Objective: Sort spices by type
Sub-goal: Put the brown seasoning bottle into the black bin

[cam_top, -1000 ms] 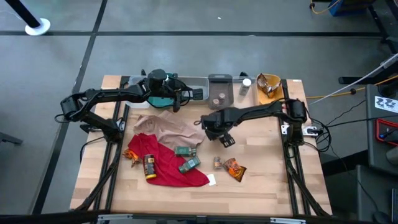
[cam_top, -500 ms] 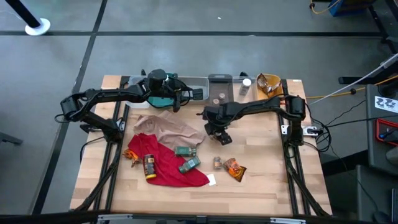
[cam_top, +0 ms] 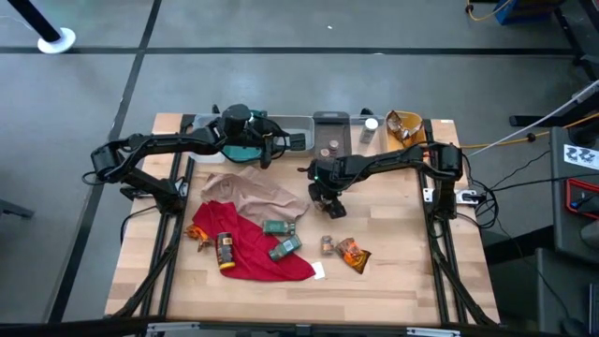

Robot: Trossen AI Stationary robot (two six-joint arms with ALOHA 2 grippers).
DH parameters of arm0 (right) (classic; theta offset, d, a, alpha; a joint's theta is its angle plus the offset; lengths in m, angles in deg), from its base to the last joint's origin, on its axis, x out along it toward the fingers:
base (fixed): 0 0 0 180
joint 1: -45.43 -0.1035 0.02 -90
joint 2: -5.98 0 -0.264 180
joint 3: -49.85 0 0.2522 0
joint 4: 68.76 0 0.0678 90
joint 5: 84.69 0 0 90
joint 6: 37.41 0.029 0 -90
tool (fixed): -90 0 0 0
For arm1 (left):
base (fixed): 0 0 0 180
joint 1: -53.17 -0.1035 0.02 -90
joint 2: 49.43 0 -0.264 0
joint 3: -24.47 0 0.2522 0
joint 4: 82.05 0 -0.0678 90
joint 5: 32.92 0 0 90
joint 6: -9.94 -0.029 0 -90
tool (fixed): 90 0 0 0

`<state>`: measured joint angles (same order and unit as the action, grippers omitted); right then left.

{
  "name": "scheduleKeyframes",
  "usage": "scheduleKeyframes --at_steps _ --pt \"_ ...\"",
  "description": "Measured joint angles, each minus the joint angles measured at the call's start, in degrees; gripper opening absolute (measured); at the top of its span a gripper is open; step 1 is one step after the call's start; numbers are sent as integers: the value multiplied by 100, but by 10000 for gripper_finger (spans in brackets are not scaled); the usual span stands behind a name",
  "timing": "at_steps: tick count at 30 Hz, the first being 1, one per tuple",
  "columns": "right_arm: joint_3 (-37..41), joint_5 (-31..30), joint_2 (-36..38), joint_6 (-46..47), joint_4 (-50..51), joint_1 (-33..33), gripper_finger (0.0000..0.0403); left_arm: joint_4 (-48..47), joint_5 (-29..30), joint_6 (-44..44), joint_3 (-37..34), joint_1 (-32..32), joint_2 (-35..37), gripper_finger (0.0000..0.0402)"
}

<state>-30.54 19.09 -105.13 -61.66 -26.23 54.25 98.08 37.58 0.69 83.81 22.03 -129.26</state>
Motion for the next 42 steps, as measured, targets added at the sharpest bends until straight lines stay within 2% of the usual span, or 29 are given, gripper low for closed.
scheduleKeyframes --at_steps 4,9,17,22,25,28,35,42 --pt "-25 -11 -7 199 47 0 258 1 -2 243 0 153 -1 198" --pt "-393 -32 -41 611 583 -1 197 0 -2 324 0 421 -2 198" --pt "-1393 -861 -63 941 2791 -17 194 4 -2 79 0 676 -2 198" --pt "-1745 -1471 -55 1424 4007 -17 196 4 -2 25 0 691 -2 198" --pt "-1747 -1671 -55 1724 4627 -17 202 4 -2 25 0 691 -1 198" --pt "-1636 -1626 -52 2012 5075 -17 197 3 -2 25 0 691 -2 198" --pt "-1241 -1444 -61 2439 5471 -17 197 2 -2 25 0 691 -2 198" --pt "-437 -1113 -61 2749 5692 -22 198 0 0 25 0 691 -2 198"
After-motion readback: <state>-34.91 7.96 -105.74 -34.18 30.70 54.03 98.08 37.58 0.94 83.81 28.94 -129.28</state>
